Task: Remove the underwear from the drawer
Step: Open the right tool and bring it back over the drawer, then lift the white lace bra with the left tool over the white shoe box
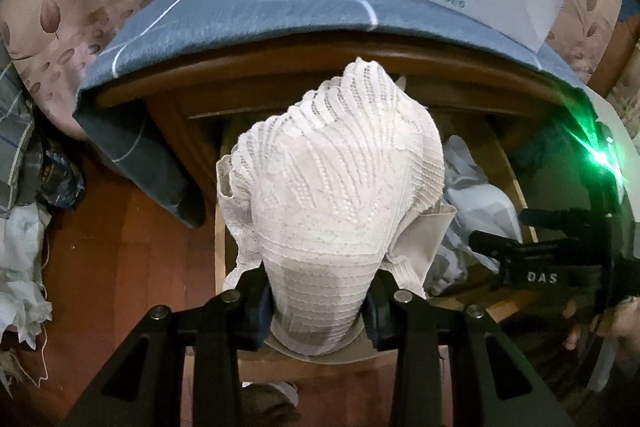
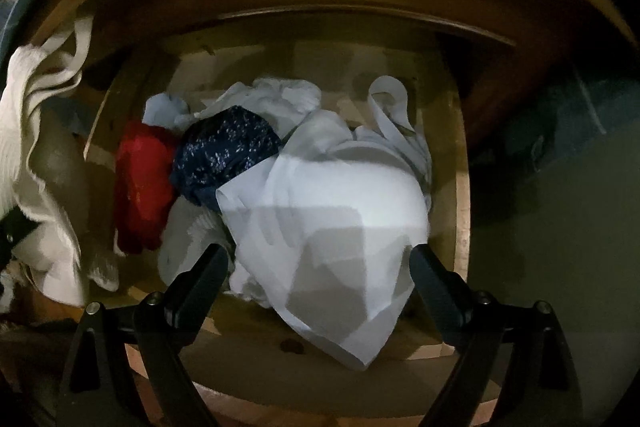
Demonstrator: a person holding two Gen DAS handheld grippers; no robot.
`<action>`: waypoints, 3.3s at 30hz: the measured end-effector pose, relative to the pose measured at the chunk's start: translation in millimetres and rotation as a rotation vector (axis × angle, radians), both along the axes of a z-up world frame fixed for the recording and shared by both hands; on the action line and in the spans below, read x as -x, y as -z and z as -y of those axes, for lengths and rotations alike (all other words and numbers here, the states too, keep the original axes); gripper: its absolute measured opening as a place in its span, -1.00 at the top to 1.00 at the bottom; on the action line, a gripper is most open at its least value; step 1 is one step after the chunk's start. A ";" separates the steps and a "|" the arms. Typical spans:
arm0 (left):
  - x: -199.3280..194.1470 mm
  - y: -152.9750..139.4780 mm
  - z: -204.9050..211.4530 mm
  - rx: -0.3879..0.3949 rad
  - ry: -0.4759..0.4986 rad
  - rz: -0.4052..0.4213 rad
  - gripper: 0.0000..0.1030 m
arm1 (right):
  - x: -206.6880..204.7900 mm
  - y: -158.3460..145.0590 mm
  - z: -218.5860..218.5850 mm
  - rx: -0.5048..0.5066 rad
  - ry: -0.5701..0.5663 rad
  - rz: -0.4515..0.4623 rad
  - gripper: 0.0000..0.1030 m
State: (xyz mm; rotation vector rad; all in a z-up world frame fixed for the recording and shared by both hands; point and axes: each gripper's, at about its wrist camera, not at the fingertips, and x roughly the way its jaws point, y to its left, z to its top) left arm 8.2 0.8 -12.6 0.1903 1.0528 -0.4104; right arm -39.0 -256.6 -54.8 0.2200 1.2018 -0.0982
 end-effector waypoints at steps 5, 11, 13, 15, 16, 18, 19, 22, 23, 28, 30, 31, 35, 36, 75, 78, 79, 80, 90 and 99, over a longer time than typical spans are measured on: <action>7.0 -12.2 -3.5 0.037 -0.004 -0.009 0.31 | -0.7 -0.2 -0.6 0.010 -0.014 0.001 -0.75; 12.3 -33.8 -6.8 0.069 -0.002 -0.011 0.31 | -2.0 4.7 3.0 -0.002 -0.004 -0.024 -0.75; 14.4 -43.6 -8.2 0.079 0.003 -0.003 0.31 | -1.8 5.3 5.3 -0.006 0.006 -0.029 -0.75; 16.1 -52.0 -9.1 0.085 0.008 -0.001 0.31 | -1.8 5.7 6.6 -0.006 0.008 -0.030 -0.75; 16.6 -56.1 -9.7 0.090 0.012 -0.003 0.31 | -1.7 6.5 7.0 -0.011 0.010 -0.033 -0.75; 18.8 -64.1 -9.7 0.096 0.017 -0.005 0.31 | -2.3 8.5 6.1 -0.017 0.009 -0.041 -0.75; 19.4 -68.9 -9.2 0.095 0.021 -0.004 0.31 | -2.8 9.7 4.8 -0.008 0.006 -0.048 -0.75; 20.1 -88.5 -9.8 0.105 0.032 0.020 0.31 | -2.1 10.6 1.5 0.004 -0.008 -0.055 -0.75; 21.4 -95.1 -9.9 0.108 0.034 0.026 0.31 | -2.2 10.6 1.5 0.006 -0.011 -0.056 -0.75; 14.4 -143.2 -14.4 0.152 0.048 0.079 0.31 | -2.5 14.2 1.8 0.002 -0.009 -0.073 -0.75; 8.6 -168.1 -13.2 0.131 0.056 0.135 0.31 | -2.8 15.1 2.6 -0.002 -0.003 -0.077 -0.75; 5.0 -177.4 -12.7 0.118 0.056 0.161 0.31 | -3.7 15.7 2.6 -0.003 -0.002 -0.080 -0.75; -11.1 -220.6 -9.5 0.103 0.065 0.258 0.31 | -3.8 17.7 1.6 -0.005 0.000 -0.085 -0.75; -18.1 -232.8 -6.7 0.103 0.073 0.273 0.31 | -4.0 18.2 1.2 -0.002 -0.002 -0.087 -0.75; -222.3 -173.3 78.4 0.030 -0.104 0.094 0.31 | -4.9 30.3 -5.9 -0.049 -0.037 -0.134 -0.76; -212.5 -170.4 78.5 0.009 -0.162 0.053 0.31 | -4.1 30.3 -5.8 -0.043 -0.038 -0.134 -0.76; -209.1 -171.0 78.8 0.001 -0.177 0.050 0.31 | -4.0 30.5 -6.3 -0.042 -0.038 -0.134 -0.76; -204.8 -170.7 78.4 -0.004 -0.196 0.042 0.31 | -4.1 30.5 -6.7 -0.041 -0.037 -0.135 -0.76; -189.1 -171.5 81.0 -0.023 -0.230 0.017 0.10 | -6.1 30.7 -9.8 -0.044 -0.031 -0.134 -0.76; -182.9 -175.4 87.5 -0.006 -0.098 0.075 -0.24 | -8.7 31.3 -8.6 -0.044 -0.031 -0.136 -0.76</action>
